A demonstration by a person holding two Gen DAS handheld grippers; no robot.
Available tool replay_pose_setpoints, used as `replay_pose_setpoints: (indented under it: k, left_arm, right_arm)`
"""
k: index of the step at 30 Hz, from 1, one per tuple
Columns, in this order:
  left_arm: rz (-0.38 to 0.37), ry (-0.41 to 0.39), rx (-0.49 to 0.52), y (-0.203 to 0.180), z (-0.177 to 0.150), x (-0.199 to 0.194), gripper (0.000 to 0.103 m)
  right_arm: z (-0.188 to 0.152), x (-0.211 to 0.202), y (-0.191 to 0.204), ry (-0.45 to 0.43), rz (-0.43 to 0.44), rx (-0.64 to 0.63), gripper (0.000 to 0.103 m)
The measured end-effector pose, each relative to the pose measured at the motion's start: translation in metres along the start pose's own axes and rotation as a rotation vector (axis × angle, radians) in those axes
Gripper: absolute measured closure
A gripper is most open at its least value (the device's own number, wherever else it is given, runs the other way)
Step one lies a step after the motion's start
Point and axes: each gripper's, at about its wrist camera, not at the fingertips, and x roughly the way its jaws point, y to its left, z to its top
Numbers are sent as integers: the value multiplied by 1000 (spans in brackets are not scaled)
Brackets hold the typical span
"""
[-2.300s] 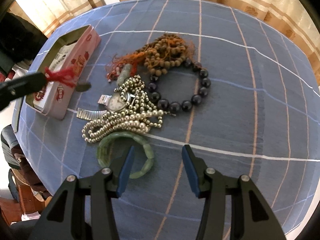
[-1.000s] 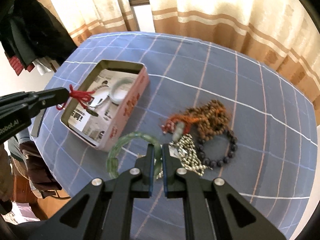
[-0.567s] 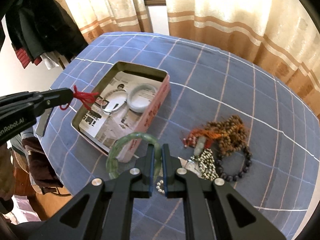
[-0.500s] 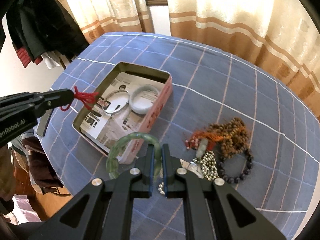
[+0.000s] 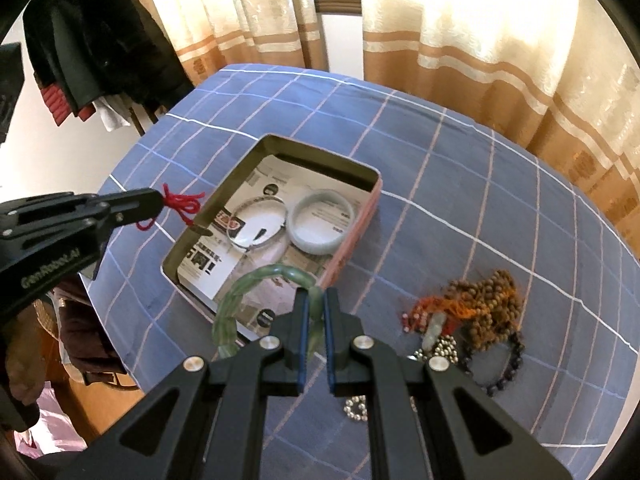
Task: Organize jewelry
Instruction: 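Carry the red pendant in the left tool while the right tool carries the green bangle into the tin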
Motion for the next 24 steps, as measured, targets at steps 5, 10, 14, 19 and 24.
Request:
replay_pose_setpoints:
  k: [5, 10, 14, 19, 24]
  left_arm:
    - [7, 18, 6, 4, -1, 12, 103]
    - [-3, 30, 10, 2, -2, 20, 103]
    - [-8, 38, 19, 0, -4, 26, 103]
    - [-13, 59, 22, -1, -6, 36, 103]
    - [-2, 81, 27, -1, -8, 47, 103]
  right_arm:
    - [9, 6, 5, -3, 5, -9, 94]
    - [19, 14, 12, -6, 8, -22, 94]
    - [24, 20, 16, -5, 11, -31, 94]
    - [28, 31, 19, 4, 16, -34, 94]
    - [28, 43, 20, 22, 12, -40, 94]
